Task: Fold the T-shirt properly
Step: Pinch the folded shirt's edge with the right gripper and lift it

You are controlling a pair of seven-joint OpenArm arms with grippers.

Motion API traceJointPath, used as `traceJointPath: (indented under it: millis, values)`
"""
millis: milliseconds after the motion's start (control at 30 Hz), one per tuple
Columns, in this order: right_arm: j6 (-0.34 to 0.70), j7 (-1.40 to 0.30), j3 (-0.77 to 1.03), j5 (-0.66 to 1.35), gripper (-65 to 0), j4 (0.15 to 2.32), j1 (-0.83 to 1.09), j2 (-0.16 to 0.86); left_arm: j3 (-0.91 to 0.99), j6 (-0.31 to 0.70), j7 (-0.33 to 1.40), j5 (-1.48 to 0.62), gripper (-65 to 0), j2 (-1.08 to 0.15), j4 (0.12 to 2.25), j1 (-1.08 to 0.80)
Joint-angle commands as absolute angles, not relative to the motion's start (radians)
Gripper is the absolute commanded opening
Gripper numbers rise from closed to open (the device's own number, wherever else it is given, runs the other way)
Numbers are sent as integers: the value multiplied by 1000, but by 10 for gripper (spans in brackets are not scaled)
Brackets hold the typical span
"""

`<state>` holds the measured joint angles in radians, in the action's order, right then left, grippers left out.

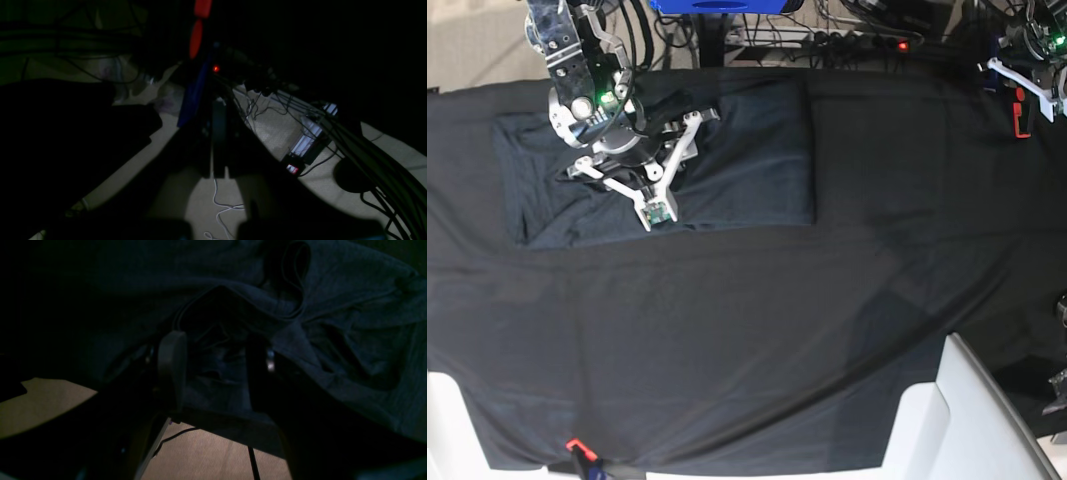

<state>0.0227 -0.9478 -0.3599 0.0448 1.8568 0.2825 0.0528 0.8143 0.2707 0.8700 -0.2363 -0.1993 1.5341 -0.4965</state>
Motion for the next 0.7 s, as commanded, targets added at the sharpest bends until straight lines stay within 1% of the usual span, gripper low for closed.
traceJointPath:
  millis: [0,167,267,433,667]
  values:
    - [21,-938,-360,42,-384,1879,285,51,822,271,862,-234,-650,-214,1547,-507]
    - [28,-938,-364,42,-384,1880,292,51,822,271,862,-234,-650,-219,1547,-507]
    - [28,-938,-429,42,-384,1880,292,56,822,271,862,-234,-650,-222,1544,-507]
    - [22,-938,-484,42,-384,1880,289,53,822,271,862,-234,-650,-222,1544,-507]
    - [22,-937,-483,42,-384,1873,283,51,822,271,862,-234,-650,-231,1511,-509]
